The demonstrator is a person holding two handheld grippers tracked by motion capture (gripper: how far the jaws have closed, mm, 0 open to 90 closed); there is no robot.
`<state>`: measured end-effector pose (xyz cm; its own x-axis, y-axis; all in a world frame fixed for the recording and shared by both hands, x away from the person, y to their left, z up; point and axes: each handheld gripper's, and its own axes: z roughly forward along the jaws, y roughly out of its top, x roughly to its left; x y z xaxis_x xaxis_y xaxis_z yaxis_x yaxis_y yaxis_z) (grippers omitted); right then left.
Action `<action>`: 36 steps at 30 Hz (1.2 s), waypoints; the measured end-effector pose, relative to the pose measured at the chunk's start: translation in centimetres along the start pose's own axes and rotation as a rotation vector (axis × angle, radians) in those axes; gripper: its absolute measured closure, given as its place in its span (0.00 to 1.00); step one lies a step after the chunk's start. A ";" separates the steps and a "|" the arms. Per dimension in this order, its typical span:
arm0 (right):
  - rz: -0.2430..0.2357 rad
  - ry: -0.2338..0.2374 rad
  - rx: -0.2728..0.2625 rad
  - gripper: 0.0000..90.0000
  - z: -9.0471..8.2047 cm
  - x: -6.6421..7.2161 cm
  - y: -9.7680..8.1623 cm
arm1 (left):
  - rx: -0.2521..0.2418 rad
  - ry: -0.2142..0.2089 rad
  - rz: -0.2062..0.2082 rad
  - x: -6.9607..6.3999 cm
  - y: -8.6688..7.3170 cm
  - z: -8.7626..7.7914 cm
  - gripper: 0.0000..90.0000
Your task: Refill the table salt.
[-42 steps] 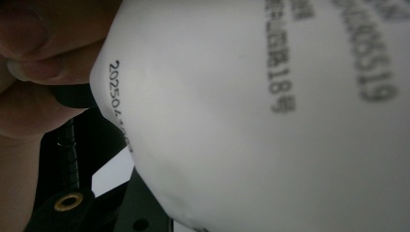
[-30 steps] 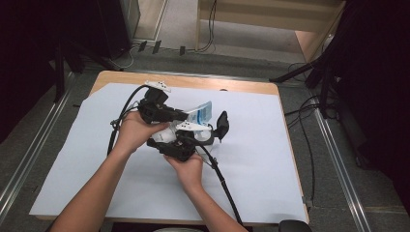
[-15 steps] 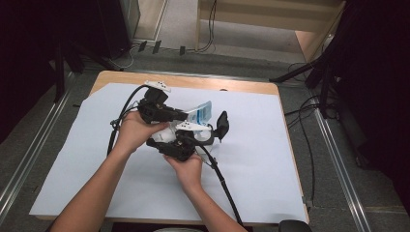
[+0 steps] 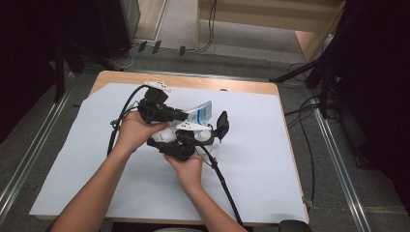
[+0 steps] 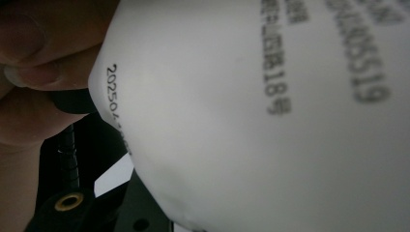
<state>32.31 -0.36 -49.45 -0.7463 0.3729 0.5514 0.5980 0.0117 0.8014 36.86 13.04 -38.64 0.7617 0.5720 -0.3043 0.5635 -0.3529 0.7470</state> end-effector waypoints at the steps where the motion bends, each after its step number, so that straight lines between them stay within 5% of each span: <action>1: 0.002 0.000 0.000 0.73 0.0 0.0 0.0 | 0.000 0.000 0.001 0.0 0.0 0.0 0.94; 36: 0.026 -0.009 -0.027 0.73 -0.1 0.0 0.0 | -0.008 -0.005 0.010 -0.1 0.0 0.1 0.93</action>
<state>32.32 -0.49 -49.41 -0.7279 0.3813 0.5699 0.6087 -0.0233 0.7931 36.82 12.90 -38.66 0.7685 0.5651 -0.3000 0.5536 -0.3524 0.7545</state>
